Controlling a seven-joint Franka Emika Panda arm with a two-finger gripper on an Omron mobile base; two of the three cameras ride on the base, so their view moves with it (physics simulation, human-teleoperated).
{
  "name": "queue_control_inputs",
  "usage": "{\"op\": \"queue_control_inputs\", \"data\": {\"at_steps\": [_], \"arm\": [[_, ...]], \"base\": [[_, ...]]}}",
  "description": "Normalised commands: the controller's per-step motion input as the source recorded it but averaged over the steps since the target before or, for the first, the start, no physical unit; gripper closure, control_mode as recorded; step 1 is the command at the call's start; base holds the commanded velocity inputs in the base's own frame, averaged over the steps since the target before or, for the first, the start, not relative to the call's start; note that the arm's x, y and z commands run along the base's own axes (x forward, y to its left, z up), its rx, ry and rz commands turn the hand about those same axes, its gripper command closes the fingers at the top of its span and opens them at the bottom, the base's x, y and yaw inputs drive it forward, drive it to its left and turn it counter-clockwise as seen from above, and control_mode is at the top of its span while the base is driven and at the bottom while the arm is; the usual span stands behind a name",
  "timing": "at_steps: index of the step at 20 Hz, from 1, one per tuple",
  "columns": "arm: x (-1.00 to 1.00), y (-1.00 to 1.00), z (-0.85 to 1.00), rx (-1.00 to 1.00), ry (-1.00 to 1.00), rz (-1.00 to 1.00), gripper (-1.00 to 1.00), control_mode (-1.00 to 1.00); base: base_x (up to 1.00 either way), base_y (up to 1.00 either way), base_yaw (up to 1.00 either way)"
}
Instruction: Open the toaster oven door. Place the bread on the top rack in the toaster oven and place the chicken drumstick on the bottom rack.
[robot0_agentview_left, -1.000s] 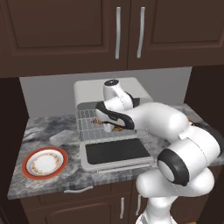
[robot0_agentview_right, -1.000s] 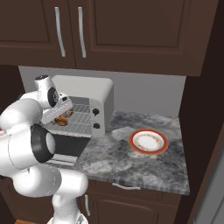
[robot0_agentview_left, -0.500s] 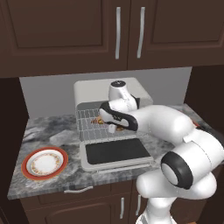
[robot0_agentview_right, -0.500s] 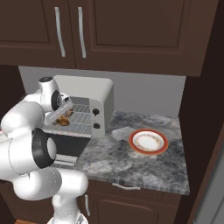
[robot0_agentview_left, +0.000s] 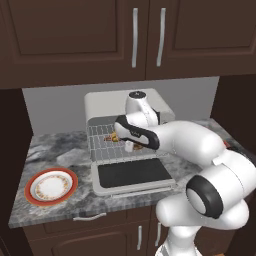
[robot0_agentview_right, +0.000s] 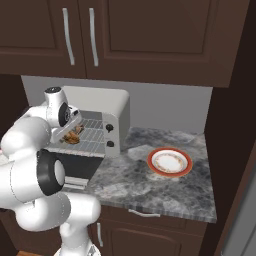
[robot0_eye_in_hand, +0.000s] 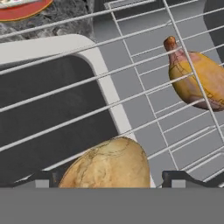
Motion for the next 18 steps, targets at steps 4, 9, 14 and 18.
{"op": "queue_control_inputs", "data": {"at_steps": [4,9,14,18], "arm": [[-0.04,0.13,0.3,0.0,0.0,0.0,-1.0,-1.0],[-0.03,0.12,0.36,0.0,0.0,0.0,-1.0,-1.0],[-0.23,0.13,0.41,0.0,-0.06,-0.02,-1.0,-1.0],[-0.42,0.02,0.29,0.0,-0.04,-0.17,-1.0,-1.0]], "base": [[0.0,0.0,0.0],[0.0,0.0,0.0],[0.0,0.0,0.0],[0.0,0.0,0.0]]}}
